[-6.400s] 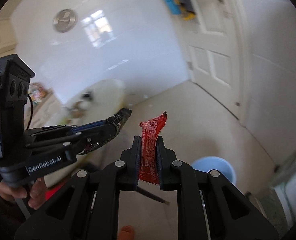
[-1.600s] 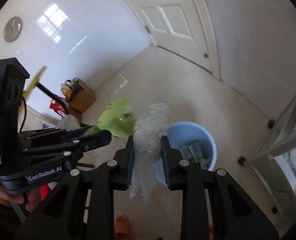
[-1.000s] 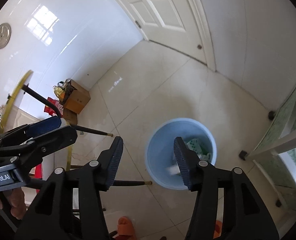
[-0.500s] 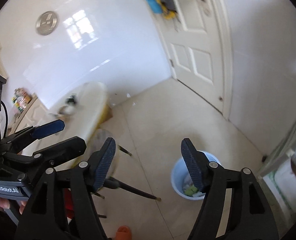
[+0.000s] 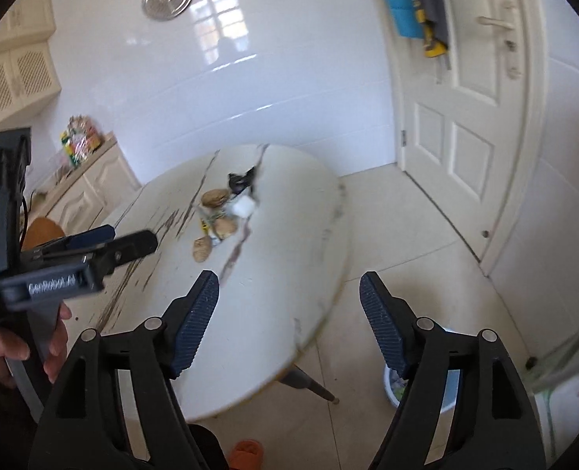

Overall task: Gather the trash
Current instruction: 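Move both tools back over the table, then grasp the yellow-edged wrapper with the left gripper while the right gripper grasps the barcode packet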

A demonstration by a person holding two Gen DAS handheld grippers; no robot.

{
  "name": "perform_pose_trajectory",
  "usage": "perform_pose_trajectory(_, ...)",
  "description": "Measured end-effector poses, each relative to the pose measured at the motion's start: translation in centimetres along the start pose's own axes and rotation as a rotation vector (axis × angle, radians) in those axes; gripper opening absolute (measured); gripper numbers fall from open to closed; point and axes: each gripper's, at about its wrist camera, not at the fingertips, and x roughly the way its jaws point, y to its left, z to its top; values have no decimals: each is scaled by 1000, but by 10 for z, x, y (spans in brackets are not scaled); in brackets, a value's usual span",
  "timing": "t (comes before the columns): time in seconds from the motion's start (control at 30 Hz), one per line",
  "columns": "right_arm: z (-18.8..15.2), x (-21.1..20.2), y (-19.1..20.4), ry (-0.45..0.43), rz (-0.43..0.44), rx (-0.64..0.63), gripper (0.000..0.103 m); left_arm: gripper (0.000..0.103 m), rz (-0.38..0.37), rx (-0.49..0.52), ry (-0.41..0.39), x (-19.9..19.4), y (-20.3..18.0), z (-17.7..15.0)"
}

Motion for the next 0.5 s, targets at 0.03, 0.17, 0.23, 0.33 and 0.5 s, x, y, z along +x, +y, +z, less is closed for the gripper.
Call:
perform_pose_trajectory(0.03, 1, 5, 1, 7, 6, -6, 72, 95, -15, -21, 23, 7, 4, 3)
perform_pose_trajectory(0.17, 13, 41, 5, 43, 25, -29, 72, 95, 50, -22, 43, 34, 10, 17)
perform_pose_trajectory(0.23, 16, 53, 1, 56, 36, -40, 72, 92, 62, -40, 70, 51, 9, 25)
perform_pose_trajectory(0.33, 27, 74, -1, 79, 40, -67, 72, 80, 70, -63, 104, 79, 17, 34)
perform_pose_trajectory(0.5, 40, 107, 4, 120, 51, -134, 72, 60, 57, -72, 148, 102, 26, 43)
